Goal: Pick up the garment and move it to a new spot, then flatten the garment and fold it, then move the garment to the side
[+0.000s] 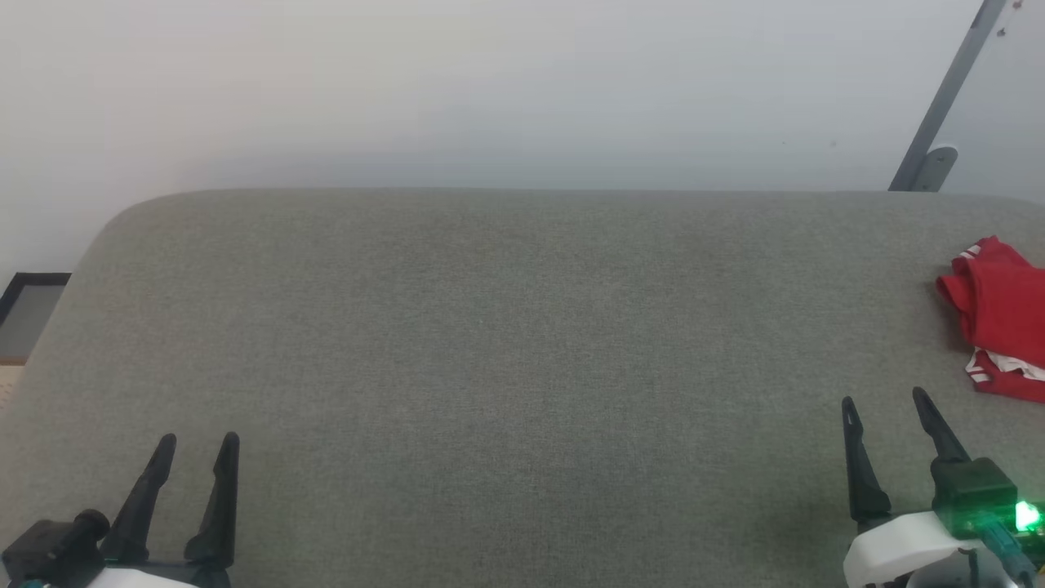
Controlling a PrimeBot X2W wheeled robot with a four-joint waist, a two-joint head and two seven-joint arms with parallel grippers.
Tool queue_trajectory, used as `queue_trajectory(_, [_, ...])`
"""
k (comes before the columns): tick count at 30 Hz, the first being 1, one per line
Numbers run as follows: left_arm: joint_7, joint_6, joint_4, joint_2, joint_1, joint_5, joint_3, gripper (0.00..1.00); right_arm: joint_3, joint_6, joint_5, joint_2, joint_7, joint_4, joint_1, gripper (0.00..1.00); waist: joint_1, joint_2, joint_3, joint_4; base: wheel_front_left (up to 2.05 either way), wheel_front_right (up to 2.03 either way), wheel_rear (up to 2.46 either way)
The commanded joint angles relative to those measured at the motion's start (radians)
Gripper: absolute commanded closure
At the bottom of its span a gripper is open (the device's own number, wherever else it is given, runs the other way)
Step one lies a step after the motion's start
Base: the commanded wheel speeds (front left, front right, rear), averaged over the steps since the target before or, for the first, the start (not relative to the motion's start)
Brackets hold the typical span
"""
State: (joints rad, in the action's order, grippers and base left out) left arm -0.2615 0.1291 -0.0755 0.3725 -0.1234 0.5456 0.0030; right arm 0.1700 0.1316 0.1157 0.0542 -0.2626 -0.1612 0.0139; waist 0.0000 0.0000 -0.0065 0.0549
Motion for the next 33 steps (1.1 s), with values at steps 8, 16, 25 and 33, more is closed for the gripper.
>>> queue_trajectory(8, [-0.004,0.001,0.016,0.002,-0.016,0.002,-0.014,0.00,0.000,-0.002,-0.014,-0.006,-0.002,0.007,0.010,0.00,0.0000,0.0000,0.003,-0.007,0.00,0.00,0.00])
queue_trajectory(16, [-0.004,0.001,0.021,0.000,-0.018,0.003,-0.014,0.00,-0.001,-0.002,-0.017,-0.006,-0.002,-0.001,0.014,0.00,0.0000,0.0000,0.005,-0.010,0.00,0.00,0.00])
queue_trajectory(25, [-0.004,0.001,0.024,0.001,-0.009,0.005,-0.016,0.00,0.000,-0.002,-0.022,-0.006,-0.002,-0.011,0.014,0.00,0.0000,0.0000,0.009,-0.012,0.00,0.00,0.00])
queue_trajectory(33, [0.002,0.000,0.010,-0.012,-0.012,0.003,-0.019,1.00,0.000,0.000,-0.031,-0.002,0.002,-0.041,0.006,1.00,0.0000,0.0000,0.008,-0.009,0.00,0.00,0.00])
